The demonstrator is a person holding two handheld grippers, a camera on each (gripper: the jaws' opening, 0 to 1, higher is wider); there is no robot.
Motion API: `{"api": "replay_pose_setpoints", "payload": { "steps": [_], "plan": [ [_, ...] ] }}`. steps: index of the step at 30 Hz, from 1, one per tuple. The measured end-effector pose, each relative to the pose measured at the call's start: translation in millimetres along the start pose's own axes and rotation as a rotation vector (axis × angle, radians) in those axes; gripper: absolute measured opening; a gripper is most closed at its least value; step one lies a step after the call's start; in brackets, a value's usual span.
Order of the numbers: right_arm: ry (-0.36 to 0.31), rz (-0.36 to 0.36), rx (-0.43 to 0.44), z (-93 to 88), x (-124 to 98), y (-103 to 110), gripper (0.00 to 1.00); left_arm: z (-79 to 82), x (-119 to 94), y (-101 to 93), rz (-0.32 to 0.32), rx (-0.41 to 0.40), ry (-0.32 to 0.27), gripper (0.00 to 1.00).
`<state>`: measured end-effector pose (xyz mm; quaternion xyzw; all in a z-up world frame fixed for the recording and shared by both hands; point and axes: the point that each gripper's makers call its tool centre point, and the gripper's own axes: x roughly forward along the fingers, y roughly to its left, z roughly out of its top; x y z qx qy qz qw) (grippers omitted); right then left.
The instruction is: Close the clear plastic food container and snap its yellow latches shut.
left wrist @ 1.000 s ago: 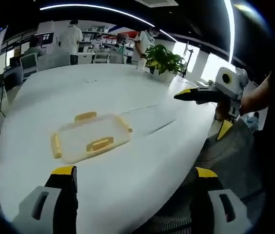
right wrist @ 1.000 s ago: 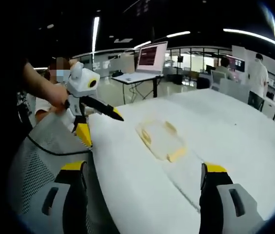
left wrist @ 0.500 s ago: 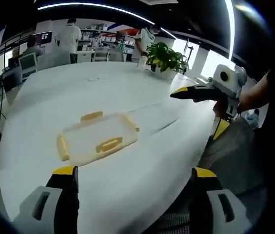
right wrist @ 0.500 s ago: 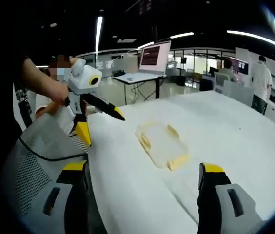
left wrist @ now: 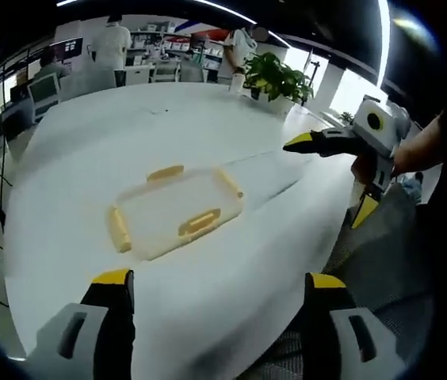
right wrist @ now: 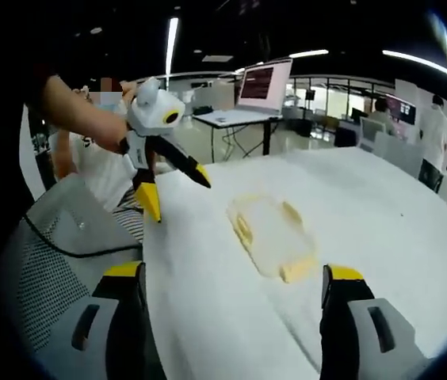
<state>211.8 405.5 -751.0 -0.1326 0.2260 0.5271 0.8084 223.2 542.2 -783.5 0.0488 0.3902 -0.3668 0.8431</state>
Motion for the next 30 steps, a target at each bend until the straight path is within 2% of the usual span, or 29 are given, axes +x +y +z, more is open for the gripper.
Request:
{"api": "replay_pose_setpoints", "payload": {
  "steps": [10, 17, 25, 30],
  "plan": [
    [0.003, 0.007, 0.003, 8.6, 14, -8, 0.91, -2.7, 5, 11.5, -0.019, -0.008, 0.035, 0.79],
    [0.051, 0.003, 0.005, 5.8, 23, -18, 0.88, 0.5, 10, 17.4, -0.024, 0.006, 0.043, 0.8],
    [0.057, 0.004, 0.016, 8.4, 32, -28, 0.87, 3.3, 12, 32.8, -0.023, 0.035, 0.065, 0.81],
    [0.075, 0.004, 0.017, 6.7, 35, -34, 0.86, -1.7, 15, 39.4, -0.036, 0.091, 0.12, 0.83]
  ]
}}
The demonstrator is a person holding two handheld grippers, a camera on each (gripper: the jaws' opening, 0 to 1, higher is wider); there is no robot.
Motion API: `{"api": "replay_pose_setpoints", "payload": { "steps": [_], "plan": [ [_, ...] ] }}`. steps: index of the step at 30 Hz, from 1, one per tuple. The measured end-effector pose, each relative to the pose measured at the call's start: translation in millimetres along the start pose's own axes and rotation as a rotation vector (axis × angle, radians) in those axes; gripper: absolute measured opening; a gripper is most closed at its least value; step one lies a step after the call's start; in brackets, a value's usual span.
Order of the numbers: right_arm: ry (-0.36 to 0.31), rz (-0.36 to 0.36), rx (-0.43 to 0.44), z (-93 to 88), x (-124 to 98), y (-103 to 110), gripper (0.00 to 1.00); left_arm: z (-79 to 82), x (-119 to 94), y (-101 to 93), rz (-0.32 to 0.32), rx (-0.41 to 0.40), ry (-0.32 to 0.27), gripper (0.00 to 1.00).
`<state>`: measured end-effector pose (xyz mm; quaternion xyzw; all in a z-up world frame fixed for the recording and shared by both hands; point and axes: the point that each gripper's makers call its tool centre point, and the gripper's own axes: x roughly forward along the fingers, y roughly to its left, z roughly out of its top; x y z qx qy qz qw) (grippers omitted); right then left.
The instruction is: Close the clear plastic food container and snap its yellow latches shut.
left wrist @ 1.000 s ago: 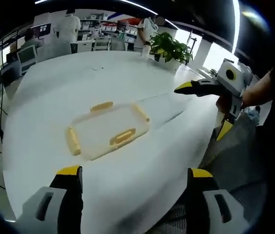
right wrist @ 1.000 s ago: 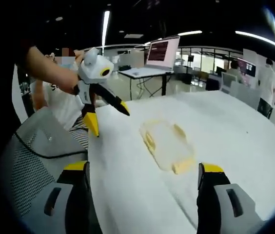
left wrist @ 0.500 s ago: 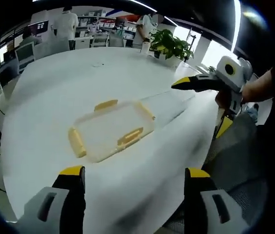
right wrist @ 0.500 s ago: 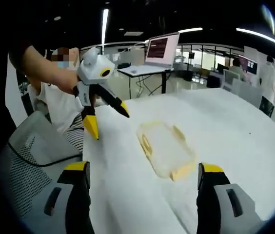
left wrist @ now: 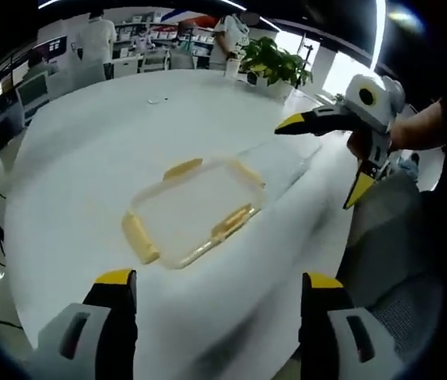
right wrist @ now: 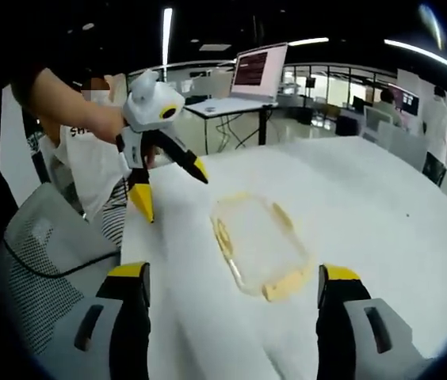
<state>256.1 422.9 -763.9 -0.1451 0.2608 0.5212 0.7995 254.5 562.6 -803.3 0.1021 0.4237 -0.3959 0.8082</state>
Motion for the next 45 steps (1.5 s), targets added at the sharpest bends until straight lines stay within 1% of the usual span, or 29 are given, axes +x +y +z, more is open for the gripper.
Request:
{"api": "replay_pose_setpoints", "payload": {
  "steps": [4, 5, 7, 8, 15, 18, 21, 23, 25, 28, 30, 34, 37, 39, 42, 45],
  "plan": [
    [0.012, 0.008, -0.001, -1.8, 3, -2, 0.86, 1.1, 2, 0.0, -0.009, 0.02, 0.01, 0.83],
    [0.019, 0.01, -0.002, -2.8, 5, -3, 0.85, -0.8, 3, -0.2, -0.018, 0.028, 0.025, 0.82],
    [0.031, 0.009, -0.004, -3.6, 7, -5, 0.84, -3.3, 5, 1.7, -0.015, 0.056, 0.046, 0.8],
    [0.03, 0.009, -0.006, -3.3, 8, -6, 0.84, -3.1, 6, 1.9, -0.019, 0.06, 0.048, 0.8],
    [0.051, 0.021, -0.023, -3.9, 14, -8, 0.83, 1.4, 8, 10.7, -0.031, 0.084, 0.07, 0.81],
    [0.064, 0.021, -0.022, -5.9, 15, -11, 0.81, 2.3, 8, 15.9, -0.031, 0.1, 0.084, 0.81],
    [0.071, 0.019, -0.015, -7.2, 15, -15, 0.8, 7.0, 8, 18.1, -0.043, 0.09, 0.078, 0.81],
    [0.094, 0.023, -0.006, -11.3, 16, -18, 0.77, 7.5, 10, 21.2, -0.042, 0.118, 0.09, 0.8],
    [0.123, 0.015, -0.027, -15.3, 17, -22, 0.76, 7.3, 11, 23.1, -0.046, 0.145, 0.11, 0.8],
    [0.15, 0.029, -0.033, -18.1, 19, -24, 0.73, 9.3, 13, 24.6, -0.059, 0.166, 0.13, 0.78],
    [0.139, 0.019, -0.037, -15.4, 20, -26, 0.74, 9.9, 15, 28.4, -0.056, 0.19, 0.145, 0.78],
    [0.152, 0.024, -0.031, -15.6, 24, -28, 0.73, 9.8, 17, 31.3, -0.068, 0.228, 0.167, 0.78],
    [0.156, 0.026, -0.038, -14.4, 25, -30, 0.72, 6.9, 19, 34.7, -0.072, 0.275, 0.2, 0.78],
    [0.158, 0.03, -0.046, -13.4, 26, -31, 0.72, 7.4, 20, 35.4, -0.077, 0.277, 0.205, 0.78],
    [0.178, 0.032, -0.063, -15.0, 28, -34, 0.71, 6.5, 23, 38.9, -0.083, 0.314, 0.229, 0.78],
    [0.193, 0.033, -0.07, -17.4, 29, -37, 0.71, 7.8, 24, 40.2, -0.089, 0.326, 0.238, 0.77]
  ]
}}
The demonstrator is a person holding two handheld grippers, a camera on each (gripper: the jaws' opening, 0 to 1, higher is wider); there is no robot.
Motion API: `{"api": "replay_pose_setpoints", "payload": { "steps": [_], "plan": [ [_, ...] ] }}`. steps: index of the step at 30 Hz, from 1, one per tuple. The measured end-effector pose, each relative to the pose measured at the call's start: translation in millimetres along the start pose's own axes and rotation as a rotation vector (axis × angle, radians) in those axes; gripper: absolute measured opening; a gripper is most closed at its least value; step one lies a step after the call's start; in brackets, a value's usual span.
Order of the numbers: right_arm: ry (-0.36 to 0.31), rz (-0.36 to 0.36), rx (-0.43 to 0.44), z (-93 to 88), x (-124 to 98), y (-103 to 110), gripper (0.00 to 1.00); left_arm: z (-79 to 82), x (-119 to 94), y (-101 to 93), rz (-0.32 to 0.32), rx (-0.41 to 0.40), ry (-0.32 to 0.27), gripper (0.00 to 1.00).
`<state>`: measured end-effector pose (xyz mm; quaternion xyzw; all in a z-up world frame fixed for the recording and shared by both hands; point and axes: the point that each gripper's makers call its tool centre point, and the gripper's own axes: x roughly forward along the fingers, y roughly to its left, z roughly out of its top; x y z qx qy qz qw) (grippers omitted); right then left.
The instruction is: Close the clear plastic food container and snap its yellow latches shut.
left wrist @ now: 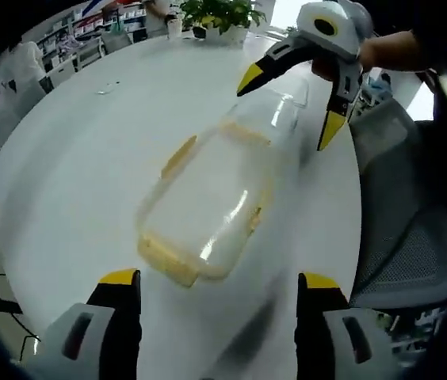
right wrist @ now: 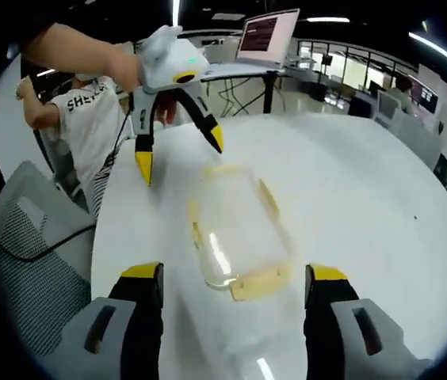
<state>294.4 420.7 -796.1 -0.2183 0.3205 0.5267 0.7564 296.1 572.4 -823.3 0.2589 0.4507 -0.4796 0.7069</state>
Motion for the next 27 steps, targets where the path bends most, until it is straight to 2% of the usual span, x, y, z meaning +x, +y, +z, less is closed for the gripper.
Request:
{"api": "replay_pose_setpoints", "payload": {
  "steps": [13, 20, 22, 27],
  "plan": [
    [0.076, 0.034, -0.015, -6.2, 11, -7, 0.69, 1.4, 6, 21.5, -0.002, 0.124, 0.067, 0.74],
    [0.13, 0.054, -0.081, -9.7, 18, -10, 0.65, -0.5, 10, 25.5, -0.017, 0.164, 0.099, 0.73],
    [0.14, 0.06, -0.081, -10.9, 18, -11, 0.64, -0.8, 10, 26.4, -0.022, 0.179, 0.105, 0.69],
    [0.171, 0.083, -0.108, -15.3, 22, -13, 0.63, 1.3, 12, 28.0, -0.039, 0.259, 0.134, 0.68]
  ]
}}
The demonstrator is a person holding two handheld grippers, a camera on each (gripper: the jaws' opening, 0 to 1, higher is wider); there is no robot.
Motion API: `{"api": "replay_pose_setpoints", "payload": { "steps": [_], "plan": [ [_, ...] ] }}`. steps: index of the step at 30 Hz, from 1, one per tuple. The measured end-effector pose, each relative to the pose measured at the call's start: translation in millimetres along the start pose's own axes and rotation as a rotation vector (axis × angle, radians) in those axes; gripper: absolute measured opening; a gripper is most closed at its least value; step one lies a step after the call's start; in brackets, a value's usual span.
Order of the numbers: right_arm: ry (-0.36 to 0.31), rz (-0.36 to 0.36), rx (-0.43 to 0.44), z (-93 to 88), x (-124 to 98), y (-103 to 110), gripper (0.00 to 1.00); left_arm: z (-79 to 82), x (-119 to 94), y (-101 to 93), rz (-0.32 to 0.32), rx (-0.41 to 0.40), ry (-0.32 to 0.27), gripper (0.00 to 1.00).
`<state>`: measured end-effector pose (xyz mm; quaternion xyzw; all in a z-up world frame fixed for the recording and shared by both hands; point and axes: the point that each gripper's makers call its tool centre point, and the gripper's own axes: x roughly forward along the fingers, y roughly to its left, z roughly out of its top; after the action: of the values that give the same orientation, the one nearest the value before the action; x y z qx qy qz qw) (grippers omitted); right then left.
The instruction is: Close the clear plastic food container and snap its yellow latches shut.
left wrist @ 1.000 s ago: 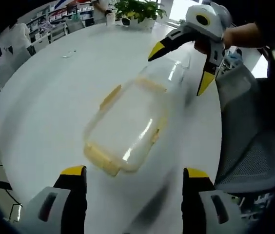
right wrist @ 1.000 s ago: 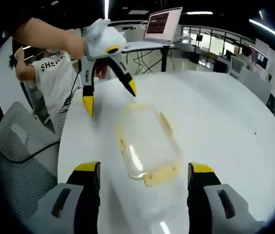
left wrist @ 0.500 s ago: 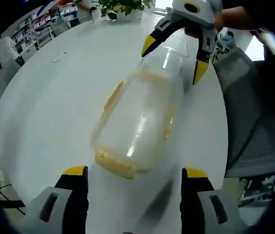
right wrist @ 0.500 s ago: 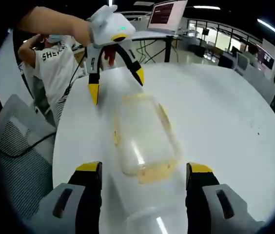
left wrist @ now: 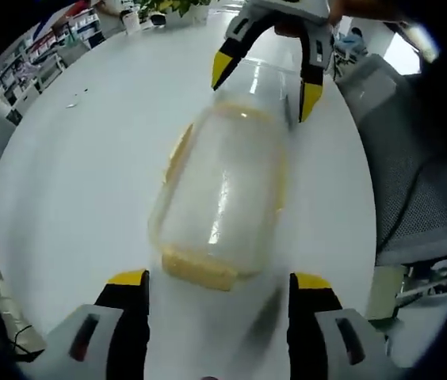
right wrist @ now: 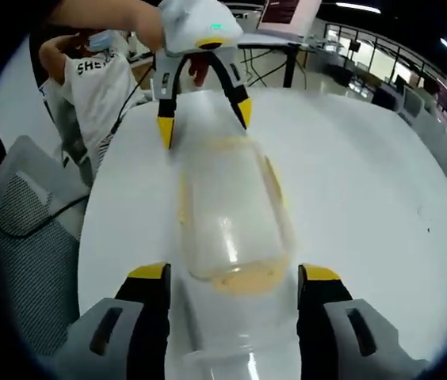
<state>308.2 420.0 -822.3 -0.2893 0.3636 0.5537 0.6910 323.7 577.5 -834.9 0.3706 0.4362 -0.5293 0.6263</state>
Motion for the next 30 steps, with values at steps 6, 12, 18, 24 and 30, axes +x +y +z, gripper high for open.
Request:
{"api": "replay_pose_setpoints", "payload": {
  "steps": [6, 12, 18, 24, 30],
  "plan": [
    [0.05, 0.013, -0.02, -8.0, 2, -3, 0.62, -0.3, 1, 11.3, 0.007, 0.029, 0.021, 0.67],
    [0.104, 0.013, -0.048, -15.8, 4, -4, 0.58, -6.0, 5, 11.0, -0.017, 0.105, 0.054, 0.6],
    [0.16, 0.012, -0.103, -19.8, 12, -4, 0.57, -1.2, 8, 9.2, -0.04, 0.141, 0.042, 0.54],
    [0.205, 0.016, -0.118, -24.0, 14, -4, 0.5, -2.9, 13, 10.0, -0.05, 0.208, 0.063, 0.44],
    [0.225, 0.029, -0.095, -24.5, 12, -10, 0.37, 1.7, 14, 11.7, -0.054, 0.198, 0.045, 0.37]
  ]
}}
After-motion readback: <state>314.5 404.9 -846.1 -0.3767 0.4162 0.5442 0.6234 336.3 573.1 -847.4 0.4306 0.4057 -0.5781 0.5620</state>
